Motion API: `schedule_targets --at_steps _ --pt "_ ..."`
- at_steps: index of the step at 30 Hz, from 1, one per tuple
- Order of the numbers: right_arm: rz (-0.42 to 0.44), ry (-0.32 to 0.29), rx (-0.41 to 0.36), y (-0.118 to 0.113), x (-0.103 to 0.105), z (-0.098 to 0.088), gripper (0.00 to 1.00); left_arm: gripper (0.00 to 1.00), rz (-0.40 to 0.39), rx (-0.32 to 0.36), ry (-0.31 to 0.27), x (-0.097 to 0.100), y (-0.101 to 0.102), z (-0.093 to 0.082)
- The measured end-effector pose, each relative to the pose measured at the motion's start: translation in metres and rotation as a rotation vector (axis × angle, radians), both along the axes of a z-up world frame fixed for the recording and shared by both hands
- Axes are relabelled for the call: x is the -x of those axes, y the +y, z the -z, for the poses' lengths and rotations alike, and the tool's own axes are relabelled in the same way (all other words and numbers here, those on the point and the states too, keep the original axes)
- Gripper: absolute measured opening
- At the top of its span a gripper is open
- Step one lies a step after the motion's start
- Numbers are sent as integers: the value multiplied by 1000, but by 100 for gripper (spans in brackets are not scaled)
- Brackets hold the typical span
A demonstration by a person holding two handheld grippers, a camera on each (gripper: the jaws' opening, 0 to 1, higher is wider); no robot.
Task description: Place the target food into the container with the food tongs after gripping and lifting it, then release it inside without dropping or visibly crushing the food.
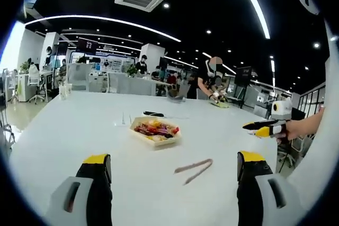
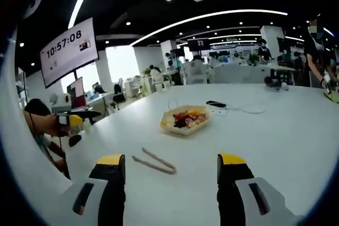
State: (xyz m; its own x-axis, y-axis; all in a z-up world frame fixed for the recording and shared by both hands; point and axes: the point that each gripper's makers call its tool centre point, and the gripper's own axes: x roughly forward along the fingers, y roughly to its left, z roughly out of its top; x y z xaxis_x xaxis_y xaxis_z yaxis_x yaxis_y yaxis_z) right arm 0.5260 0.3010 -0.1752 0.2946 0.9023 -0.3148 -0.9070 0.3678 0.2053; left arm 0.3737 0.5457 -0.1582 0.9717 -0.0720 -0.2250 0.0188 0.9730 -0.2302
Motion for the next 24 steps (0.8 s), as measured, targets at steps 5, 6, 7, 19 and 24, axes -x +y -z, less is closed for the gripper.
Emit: schedule_targets --at_steps 5,6,7,19,24 --pt "12 21 11 0 2 7 74 99 -4 4 22 3 1 6" --pt "13 26 12 -1 2 8 74 99 -4 2 21 3 1 6" --pt "14 30 13 -1 2 9 74 99 -5 0 20 3 2 6" --pt "31 26 44 0 -4 19 74 99 26 -37 53 2 -4 15" --pt "22 32 56 1 -2 22 75 99 24 -34 59 1 -5 17"
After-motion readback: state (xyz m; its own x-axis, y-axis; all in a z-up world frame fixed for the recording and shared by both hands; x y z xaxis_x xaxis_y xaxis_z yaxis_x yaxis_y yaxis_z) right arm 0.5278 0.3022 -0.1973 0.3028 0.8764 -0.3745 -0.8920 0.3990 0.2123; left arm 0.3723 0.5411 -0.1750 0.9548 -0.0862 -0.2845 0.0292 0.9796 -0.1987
